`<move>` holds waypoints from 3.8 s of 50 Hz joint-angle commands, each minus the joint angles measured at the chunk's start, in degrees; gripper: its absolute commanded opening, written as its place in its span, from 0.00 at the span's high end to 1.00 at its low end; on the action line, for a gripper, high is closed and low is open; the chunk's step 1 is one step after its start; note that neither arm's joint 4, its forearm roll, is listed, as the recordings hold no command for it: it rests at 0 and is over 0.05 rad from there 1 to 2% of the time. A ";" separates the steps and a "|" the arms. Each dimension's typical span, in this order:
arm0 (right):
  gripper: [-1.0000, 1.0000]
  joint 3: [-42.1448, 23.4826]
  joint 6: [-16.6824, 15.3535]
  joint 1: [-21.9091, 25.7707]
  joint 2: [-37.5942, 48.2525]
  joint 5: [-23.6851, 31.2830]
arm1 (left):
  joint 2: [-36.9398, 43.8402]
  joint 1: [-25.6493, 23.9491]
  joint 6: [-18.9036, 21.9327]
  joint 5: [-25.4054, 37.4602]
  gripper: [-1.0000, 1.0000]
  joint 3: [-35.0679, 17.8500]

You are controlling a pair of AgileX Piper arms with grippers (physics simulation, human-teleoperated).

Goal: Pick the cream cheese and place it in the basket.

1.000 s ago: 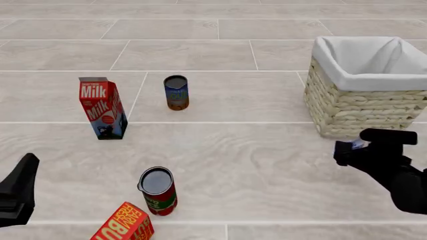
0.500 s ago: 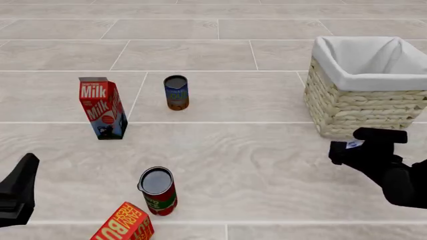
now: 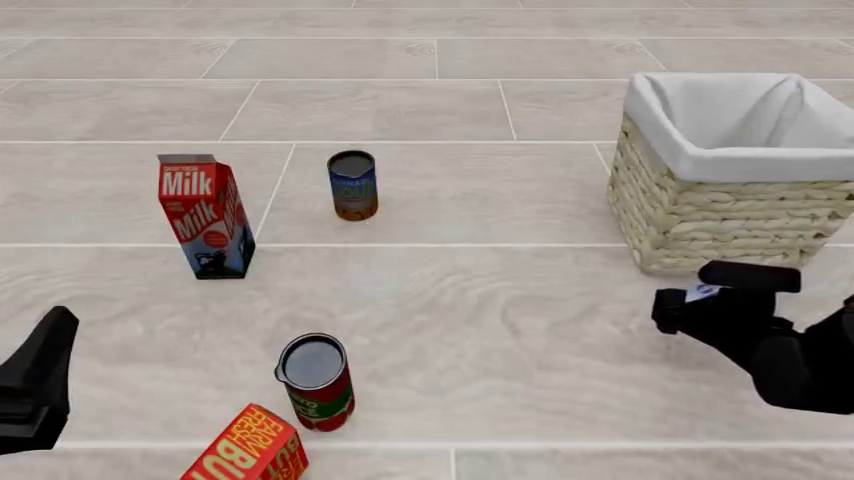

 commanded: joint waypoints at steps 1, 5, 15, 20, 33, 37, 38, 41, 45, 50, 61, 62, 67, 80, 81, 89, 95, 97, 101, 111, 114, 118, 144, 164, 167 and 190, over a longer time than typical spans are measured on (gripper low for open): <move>0.00 -0.76 0.92 0.10 1.85 0.05 | 0.00 0.02 0.03 0.00 0.00 0.00; 0.00 -0.70 1.35 -0.04 2.25 -0.09 | 0.00 0.01 0.01 0.00 0.00 0.00; 0.00 -0.87 2.12 0.15 2.78 0.06 | 0.00 0.01 0.01 0.00 0.00 0.00; 1.00 -0.64 2.40 0.02 2.65 -0.28 | 0.00 0.00 -0.01 0.00 0.00 0.00; 1.00 0.91 2.13 -1.28 1.57 -1.27 | 0.02 -0.01 0.00 0.00 0.00 0.00; 1.00 1.21 2.06 -1.50 1.40 -1.32 | 0.00 0.00 0.00 0.00 0.00 0.00; 1.00 1.36 1.64 -1.88 1.44 -1.62 | 0.01 0.01 0.00 0.00 0.00 0.00; 1.00 1.98 1.36 -2.54 1.04 -1.97 | 0.00 0.01 0.01 0.00 0.00 0.00; 1.00 2.43 1.53 -3.14 1.65 -3.04 | 0.00 0.00 0.00 0.00 0.00 0.00; 1.00 4.05 1.27 -4.02 1.20 -4.29 | -0.01 0.00 0.00 0.00 0.00 0.00; 1.00 8.69 0.69 -6.07 -1.51 -7.09 | 0.00 0.01 0.01 0.00 0.00 0.00; 1.00 9.09 0.58 -6.27 -1.56 -7.52 | -0.01 0.01 0.00 0.00 0.00 0.00; 1.00 12.09 0.09 -7.63 -3.68 -9.21 | 0.00 0.01 -0.01 0.00 0.00 0.00; 1.00 15.51 -2.16 -9.26 -10.42 -8.64 | 0.00 0.01 0.01 0.00 0.00 0.00; 1.00 15.89 -2.71 -9.03 -11.74 -8.24 | 0.00 0.00 0.00 0.00 0.00 0.00; 1.00 18.89 -4.18 -8.87 -26.05 -0.34 | -0.01 0.01 0.00 0.00 0.00 0.00; 1.00 18.18 -3.55 -8.26 -38.92 11.04 | 0.00 -0.01 0.01 0.00 0.00 0.00; 1.00 17.42 -1.32 -7.70 -40.48 13.62 | 0.01 -0.01 0.02 0.00 0.00 0.00; 1.00 16.30 -2.52 -7.38 -47.47 19.88 | 0.00 0.01 0.00 0.00 0.00 0.00; 1.00 12.11 -4.50 -6.72 -61.86 33.85 | 0.00 0.00 0.02 0.00 0.00 0.00; 1.00 11.52 -6.34 -6.89 -64.51 35.46 | 0.00 0.00 0.00 0.00 0.00 0.00; 1.00 8.85 -4.88 -6.22 -65.66 38.62 | -0.01 0.00 0.00 0.00 0.00 0.00; 1.00 -6.17 -6.01 -3.81 -60.31 44.35 | 0.00 0.01 0.01 0.00 0.00 0.00; 1.00 -20.30 -5.49 -2.21 -46.26 46.37 | 0.00 0.00 -0.01 0.00 0.00 0.00; 1.00 -22.25 -5.59 -2.05 -44.62 47.06 | 0.00 -0.01 0.01 0.00 0.00 0.00; 1.00 -39.31 -8.57 1.01 -29.96 56.04 | -0.01 0.01 0.02 0.00 0.00 0.00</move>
